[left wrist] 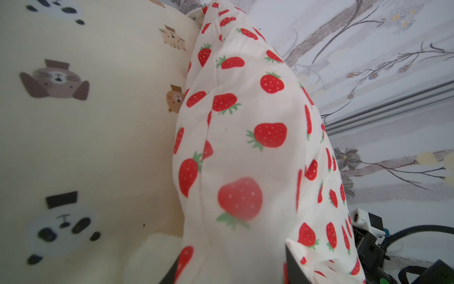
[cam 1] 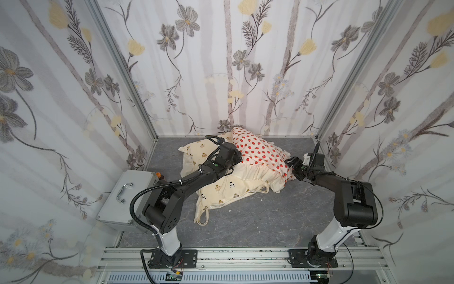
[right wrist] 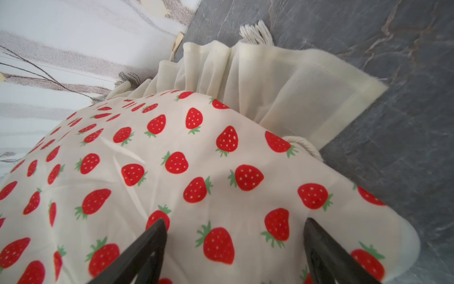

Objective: Zip up pillowcases
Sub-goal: Pick up the pillowcase from the pillowcase.

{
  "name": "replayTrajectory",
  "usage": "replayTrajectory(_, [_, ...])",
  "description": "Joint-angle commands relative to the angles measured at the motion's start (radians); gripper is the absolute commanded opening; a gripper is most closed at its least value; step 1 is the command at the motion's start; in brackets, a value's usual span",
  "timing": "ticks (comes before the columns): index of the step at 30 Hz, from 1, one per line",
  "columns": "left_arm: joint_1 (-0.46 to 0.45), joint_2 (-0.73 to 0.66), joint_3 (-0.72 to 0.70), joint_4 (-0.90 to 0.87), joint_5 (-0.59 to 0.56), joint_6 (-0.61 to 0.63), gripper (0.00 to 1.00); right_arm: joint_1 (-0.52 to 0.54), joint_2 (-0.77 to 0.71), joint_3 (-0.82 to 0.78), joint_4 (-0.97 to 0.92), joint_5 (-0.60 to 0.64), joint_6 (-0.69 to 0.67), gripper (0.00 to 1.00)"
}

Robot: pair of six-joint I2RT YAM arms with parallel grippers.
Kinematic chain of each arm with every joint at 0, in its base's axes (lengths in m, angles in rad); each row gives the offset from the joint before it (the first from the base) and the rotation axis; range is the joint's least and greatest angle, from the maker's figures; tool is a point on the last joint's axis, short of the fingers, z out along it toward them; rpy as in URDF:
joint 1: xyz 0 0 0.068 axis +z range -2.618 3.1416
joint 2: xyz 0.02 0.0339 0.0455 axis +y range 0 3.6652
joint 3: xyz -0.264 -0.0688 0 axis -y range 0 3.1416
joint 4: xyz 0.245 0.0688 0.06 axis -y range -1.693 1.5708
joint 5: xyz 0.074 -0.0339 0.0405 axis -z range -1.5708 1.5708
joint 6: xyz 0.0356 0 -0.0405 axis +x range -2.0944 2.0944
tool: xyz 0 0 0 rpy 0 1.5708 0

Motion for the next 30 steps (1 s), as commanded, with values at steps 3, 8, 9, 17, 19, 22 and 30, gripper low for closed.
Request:
replayTrajectory(3, [0.0,0.001,0.027,-0.006,0.002,0.005,0.35,0.017,0.049,0.026,0.094,-0.061,0.023,0.59])
replayTrajectory(8, [0.006,-0.018,0.036,-0.036,0.007,0.02,0.34,0.017,-0.002,-0.003,0.145,-0.094,0.032,0.2])
replayTrajectory(9, [0.01,-0.024,0.04,-0.041,0.011,0.027,0.34,0.015,-0.02,-0.01,0.144,-0.101,0.03,0.14])
replayTrajectory(17, [0.026,-0.04,0.075,-0.061,0.036,0.035,0.29,0.004,-0.205,-0.077,0.099,-0.134,0.03,0.0])
replayTrajectory(19, [0.025,-0.019,0.124,-0.075,0.068,0.034,0.27,-0.013,-0.287,-0.077,0.031,-0.115,0.019,0.0])
replayTrajectory(22, [0.02,0.043,0.261,-0.105,0.124,0.037,0.26,-0.036,-0.443,-0.065,-0.09,-0.079,0.01,0.0])
replayTrajectory(30, [0.018,0.327,0.741,-0.414,0.113,0.042,0.3,0.066,-0.719,0.113,-0.569,0.178,-0.088,0.0])
